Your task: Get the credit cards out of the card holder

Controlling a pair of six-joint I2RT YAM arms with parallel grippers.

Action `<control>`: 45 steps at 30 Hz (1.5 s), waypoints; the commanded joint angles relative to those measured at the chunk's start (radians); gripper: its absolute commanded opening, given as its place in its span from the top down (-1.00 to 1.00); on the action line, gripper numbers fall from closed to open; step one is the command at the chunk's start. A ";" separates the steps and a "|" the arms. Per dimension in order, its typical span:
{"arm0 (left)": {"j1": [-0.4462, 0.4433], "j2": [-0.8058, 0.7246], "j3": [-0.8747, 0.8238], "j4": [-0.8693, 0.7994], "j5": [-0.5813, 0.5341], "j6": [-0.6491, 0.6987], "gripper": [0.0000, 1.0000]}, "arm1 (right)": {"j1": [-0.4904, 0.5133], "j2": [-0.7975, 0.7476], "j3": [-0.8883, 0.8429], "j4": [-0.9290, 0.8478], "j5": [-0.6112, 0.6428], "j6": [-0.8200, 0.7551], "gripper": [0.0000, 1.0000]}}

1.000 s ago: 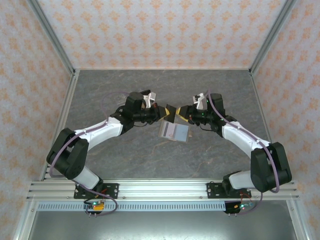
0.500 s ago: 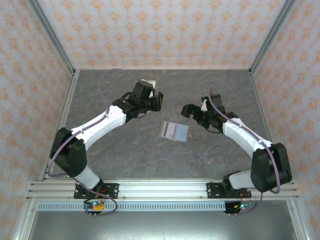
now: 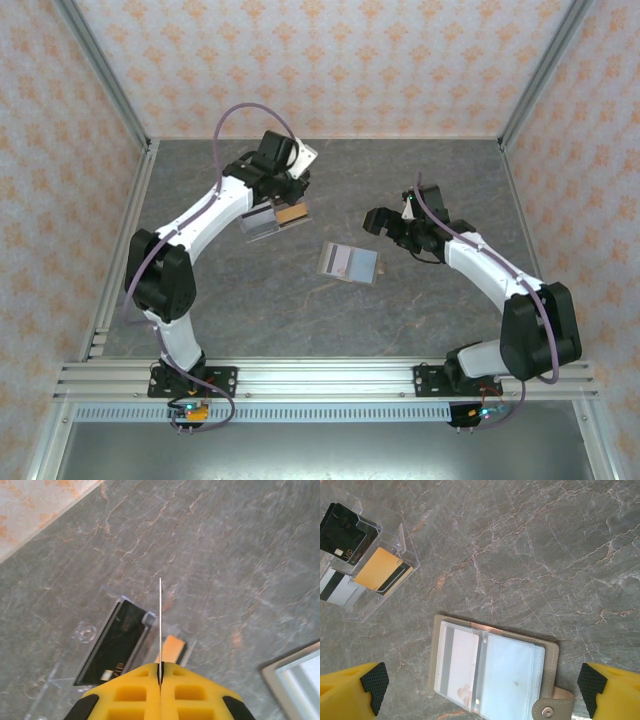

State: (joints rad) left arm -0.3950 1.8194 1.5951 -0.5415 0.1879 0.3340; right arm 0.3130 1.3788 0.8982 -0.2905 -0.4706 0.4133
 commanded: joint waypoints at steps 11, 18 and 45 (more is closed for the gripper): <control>0.096 0.210 0.241 -0.219 0.084 0.350 0.99 | -0.002 0.011 0.044 -0.012 -0.006 0.014 -0.99; 0.105 0.249 0.265 -0.183 0.069 0.433 1.00 | -0.002 0.032 0.054 0.006 -0.035 0.048 -0.99; 0.125 0.318 0.296 -0.151 -0.004 0.450 1.00 | -0.002 0.051 0.057 0.015 -0.060 0.065 -0.99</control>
State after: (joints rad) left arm -0.2787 2.1181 1.8534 -0.7002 0.2230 0.7689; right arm 0.3130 1.4265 0.9188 -0.2909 -0.5240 0.4709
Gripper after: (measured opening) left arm 0.048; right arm 0.993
